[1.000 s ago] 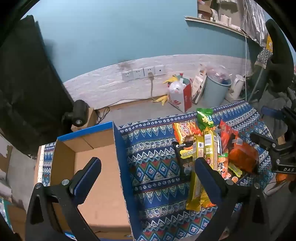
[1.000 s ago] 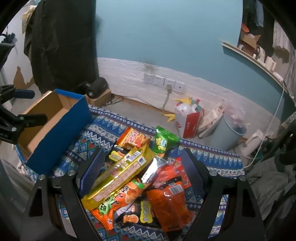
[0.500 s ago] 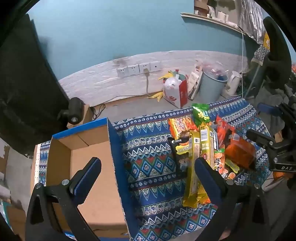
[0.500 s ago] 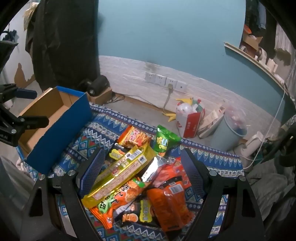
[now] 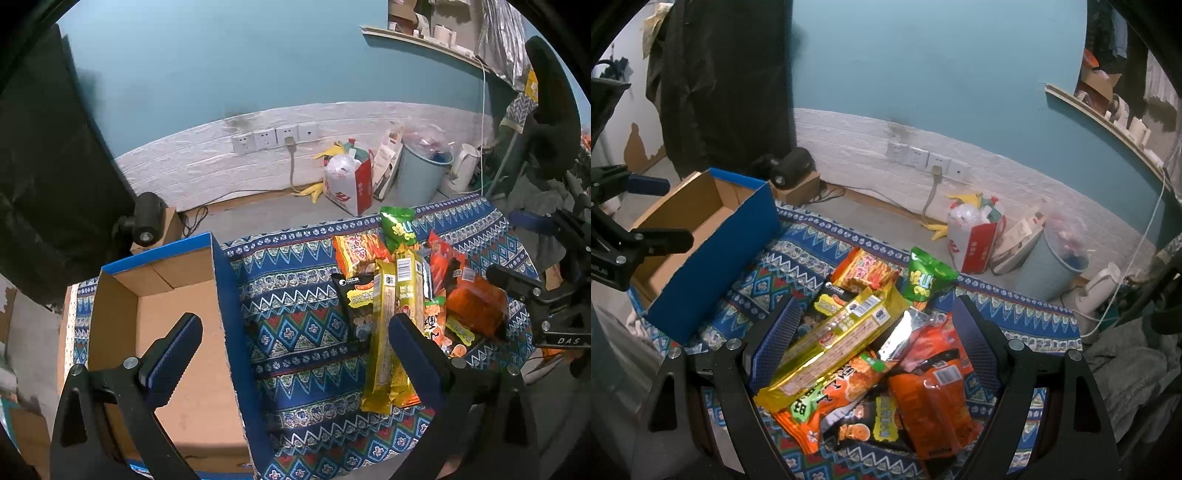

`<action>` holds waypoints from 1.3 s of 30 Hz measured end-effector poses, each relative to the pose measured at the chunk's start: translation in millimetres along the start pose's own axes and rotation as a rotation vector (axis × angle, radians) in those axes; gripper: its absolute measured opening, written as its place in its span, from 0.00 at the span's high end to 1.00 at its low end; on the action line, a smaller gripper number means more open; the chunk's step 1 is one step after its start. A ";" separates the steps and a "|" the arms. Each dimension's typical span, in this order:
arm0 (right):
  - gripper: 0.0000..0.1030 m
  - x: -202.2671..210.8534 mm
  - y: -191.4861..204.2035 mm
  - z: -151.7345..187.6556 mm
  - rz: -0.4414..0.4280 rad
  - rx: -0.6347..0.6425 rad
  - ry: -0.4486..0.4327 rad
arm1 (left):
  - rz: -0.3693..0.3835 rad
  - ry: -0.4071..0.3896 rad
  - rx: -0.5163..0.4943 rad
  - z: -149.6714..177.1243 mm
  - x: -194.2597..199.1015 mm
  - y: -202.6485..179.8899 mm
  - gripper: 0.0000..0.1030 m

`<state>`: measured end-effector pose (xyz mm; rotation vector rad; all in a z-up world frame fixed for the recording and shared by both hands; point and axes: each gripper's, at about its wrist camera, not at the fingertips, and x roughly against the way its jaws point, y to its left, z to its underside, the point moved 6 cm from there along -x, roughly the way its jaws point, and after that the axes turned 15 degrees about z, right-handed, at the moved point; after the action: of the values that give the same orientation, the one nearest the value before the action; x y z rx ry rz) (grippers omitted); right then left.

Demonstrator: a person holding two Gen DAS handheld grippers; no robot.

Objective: Organize snacks

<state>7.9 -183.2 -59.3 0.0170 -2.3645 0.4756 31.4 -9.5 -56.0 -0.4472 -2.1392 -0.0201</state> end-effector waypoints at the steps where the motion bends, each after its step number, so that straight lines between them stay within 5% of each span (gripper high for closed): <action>1: 0.20 -0.5 0.9 0.5 0.002 0.005 0.002 | 0.001 -0.001 0.000 0.3 0.3 -0.5 0.01; 39: 0.20 -1.5 4.4 3.6 -0.003 0.017 0.011 | 0.000 0.003 -0.007 3.6 -1.7 -4.0 0.01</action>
<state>6.0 -180.5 -64.2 0.0262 -2.3492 0.4930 28.1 -13.1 -58.9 -0.4518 -2.1371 -0.0284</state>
